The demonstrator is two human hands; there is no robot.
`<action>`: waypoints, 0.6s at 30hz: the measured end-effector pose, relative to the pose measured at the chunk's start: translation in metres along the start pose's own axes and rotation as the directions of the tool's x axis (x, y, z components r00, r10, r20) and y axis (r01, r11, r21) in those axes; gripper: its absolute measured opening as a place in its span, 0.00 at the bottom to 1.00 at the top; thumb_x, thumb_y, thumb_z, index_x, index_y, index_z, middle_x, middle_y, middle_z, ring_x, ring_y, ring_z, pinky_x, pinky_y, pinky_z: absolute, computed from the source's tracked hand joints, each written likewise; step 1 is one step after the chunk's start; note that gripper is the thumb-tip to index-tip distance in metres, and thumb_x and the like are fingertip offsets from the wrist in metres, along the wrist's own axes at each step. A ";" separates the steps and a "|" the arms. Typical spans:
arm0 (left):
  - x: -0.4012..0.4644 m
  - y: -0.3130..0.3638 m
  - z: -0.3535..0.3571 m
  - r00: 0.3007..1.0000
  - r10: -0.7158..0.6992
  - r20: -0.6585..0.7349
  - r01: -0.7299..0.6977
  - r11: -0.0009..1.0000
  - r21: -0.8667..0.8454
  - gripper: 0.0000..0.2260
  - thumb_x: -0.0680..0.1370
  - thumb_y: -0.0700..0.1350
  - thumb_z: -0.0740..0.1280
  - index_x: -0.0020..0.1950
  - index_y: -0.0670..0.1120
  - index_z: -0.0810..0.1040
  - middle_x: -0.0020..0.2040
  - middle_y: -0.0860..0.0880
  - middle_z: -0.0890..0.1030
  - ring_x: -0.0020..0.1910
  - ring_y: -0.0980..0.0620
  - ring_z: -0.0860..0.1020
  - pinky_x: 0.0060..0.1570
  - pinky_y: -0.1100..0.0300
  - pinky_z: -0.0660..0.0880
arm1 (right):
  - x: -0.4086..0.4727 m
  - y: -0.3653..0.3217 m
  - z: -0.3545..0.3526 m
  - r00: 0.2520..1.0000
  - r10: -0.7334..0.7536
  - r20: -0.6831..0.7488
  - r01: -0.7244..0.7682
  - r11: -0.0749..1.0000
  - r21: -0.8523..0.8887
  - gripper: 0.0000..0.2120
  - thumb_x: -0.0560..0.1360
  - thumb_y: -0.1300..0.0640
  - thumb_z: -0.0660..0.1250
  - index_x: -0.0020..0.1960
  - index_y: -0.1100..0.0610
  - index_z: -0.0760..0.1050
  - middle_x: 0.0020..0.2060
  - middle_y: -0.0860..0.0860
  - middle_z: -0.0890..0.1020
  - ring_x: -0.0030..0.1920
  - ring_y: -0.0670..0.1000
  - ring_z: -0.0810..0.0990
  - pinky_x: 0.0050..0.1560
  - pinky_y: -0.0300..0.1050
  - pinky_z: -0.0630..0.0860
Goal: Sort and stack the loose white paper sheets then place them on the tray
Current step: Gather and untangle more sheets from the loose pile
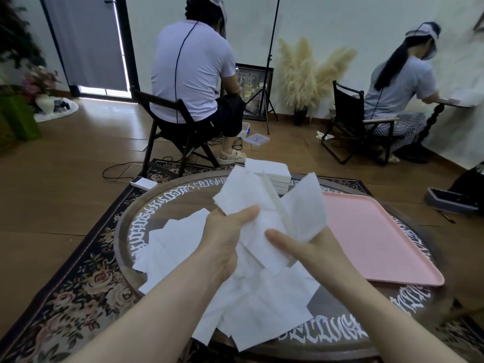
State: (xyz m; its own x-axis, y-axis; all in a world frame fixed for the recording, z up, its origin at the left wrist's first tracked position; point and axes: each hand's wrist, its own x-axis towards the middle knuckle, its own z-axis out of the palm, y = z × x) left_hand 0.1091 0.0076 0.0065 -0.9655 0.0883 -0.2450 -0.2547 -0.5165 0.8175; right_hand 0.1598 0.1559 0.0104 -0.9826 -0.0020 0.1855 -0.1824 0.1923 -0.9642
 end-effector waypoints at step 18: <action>0.002 0.003 -0.005 0.999 -0.036 -0.023 0.037 0.998 0.045 0.15 0.78 0.52 0.68 0.56 0.42 0.81 0.49 0.44 0.86 0.48 0.45 0.84 0.52 0.48 0.80 | 0.004 0.018 0.016 0.951 -0.148 0.270 0.274 0.810 -0.518 0.25 0.81 0.54 0.63 0.71 0.36 0.57 0.75 0.36 0.58 0.76 0.35 0.52 0.76 0.35 0.52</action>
State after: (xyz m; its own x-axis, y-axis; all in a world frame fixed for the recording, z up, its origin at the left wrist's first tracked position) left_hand 0.1069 0.0019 0.0060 -0.9542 0.0867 -0.2862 -0.2922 -0.4744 0.8304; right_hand 0.1522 0.1437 -0.0097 -0.9168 -0.2957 0.2683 -0.3992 0.6640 -0.6323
